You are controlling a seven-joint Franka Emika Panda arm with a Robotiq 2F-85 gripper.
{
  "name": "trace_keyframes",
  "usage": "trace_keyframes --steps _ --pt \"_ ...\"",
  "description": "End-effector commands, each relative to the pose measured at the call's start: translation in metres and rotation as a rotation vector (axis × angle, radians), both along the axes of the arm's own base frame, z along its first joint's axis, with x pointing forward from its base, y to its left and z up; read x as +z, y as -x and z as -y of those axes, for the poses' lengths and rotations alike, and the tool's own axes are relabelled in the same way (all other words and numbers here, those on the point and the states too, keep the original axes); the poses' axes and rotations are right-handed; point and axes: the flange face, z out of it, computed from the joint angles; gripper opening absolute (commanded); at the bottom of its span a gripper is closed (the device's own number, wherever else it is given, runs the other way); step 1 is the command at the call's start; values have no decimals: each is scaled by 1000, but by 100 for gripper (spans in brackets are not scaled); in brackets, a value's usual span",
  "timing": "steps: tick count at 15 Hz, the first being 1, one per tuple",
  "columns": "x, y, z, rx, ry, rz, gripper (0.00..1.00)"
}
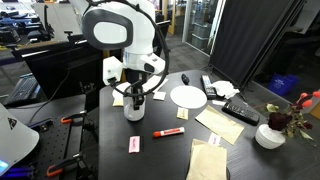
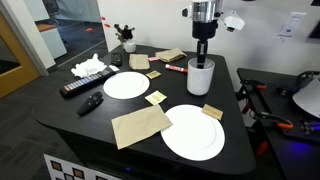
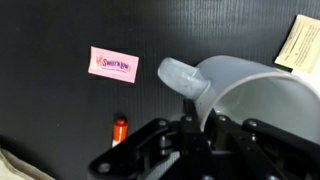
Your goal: Move the cup to the right
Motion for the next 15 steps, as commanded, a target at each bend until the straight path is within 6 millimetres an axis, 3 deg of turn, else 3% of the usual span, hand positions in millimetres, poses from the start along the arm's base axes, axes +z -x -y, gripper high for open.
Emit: trace_keyframes --steps 1,10,11,15 --pt "9 24 4 -38 3 -9 3" --pt "7 45 -1 -31 5 -24 3" --pt "7 46 -2 -30 8 -24 29" --pt "6 50 -4 -23 9 -25 59"
